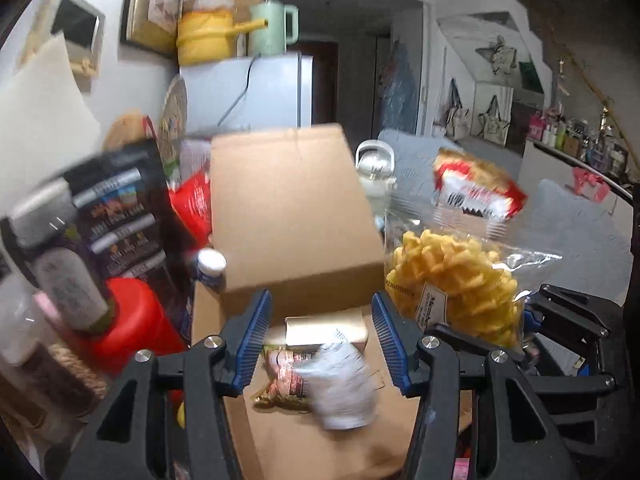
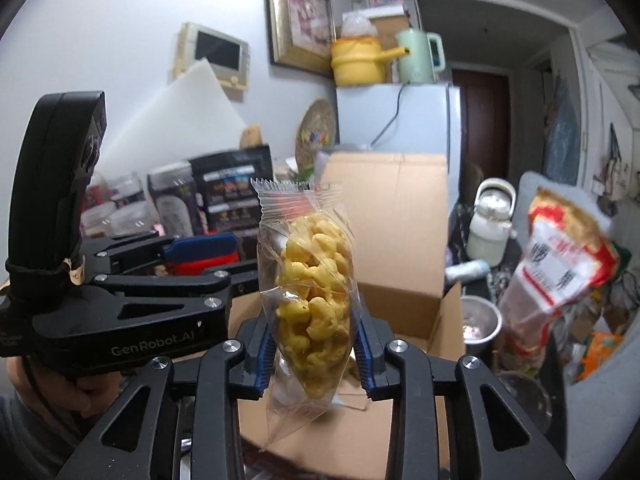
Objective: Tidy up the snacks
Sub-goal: 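Lift the waffle and bread bag with both tools toward the cardboard box, then lower both tools into the box and open them to release waffle and bread bag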
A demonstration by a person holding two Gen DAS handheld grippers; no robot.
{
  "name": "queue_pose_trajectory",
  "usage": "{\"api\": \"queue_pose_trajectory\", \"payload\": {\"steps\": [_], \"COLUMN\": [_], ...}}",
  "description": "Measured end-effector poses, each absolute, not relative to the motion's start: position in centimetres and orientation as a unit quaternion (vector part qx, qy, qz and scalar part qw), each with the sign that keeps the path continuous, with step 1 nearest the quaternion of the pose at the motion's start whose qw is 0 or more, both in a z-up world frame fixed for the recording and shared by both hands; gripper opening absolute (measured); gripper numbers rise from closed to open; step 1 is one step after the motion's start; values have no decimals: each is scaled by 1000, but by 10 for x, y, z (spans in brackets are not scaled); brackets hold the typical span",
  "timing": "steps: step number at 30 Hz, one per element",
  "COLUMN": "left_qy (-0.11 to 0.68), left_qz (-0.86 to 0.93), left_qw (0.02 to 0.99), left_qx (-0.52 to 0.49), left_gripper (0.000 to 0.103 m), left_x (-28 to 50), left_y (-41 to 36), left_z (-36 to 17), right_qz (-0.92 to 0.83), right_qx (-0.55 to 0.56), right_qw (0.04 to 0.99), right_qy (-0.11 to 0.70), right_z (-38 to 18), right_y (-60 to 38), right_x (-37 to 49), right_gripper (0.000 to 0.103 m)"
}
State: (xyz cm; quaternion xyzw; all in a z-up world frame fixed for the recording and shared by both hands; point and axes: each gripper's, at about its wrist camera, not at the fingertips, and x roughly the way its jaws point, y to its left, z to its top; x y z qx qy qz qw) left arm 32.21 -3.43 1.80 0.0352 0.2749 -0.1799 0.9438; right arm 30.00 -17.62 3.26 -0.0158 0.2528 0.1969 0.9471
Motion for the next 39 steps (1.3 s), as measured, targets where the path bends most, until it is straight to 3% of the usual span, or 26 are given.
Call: {"api": "queue_pose_trajectory", "payload": {"steps": [16, 19, 21, 23, 39], "left_qy": [354, 359, 359, 363, 350], "left_qz": [-180, -175, -169, -164, -129], "left_qw": [917, 916, 917, 916, 927], "left_qx": [50, 47, 47, 49, 51], "left_gripper": [52, 52, 52, 52, 52], "left_x": [355, 355, 354, 353, 313], "left_y": [-47, -44, -42, -41, -29], "left_z": [-36, -38, -38, -38, 1], "right_qz": [193, 183, 174, 161, 134], "right_qx": [-20, -12, -16, -25, -39], "right_qw": [910, 908, 911, 915, 933], "right_qy": [366, 376, 375, 369, 332], "right_z": [-27, -30, -30, -28, 17], "right_y": [-177, -181, -182, -182, -184], "right_x": [340, 342, 342, 339, 302], "right_gripper": [33, 40, 59, 67, 72]}}
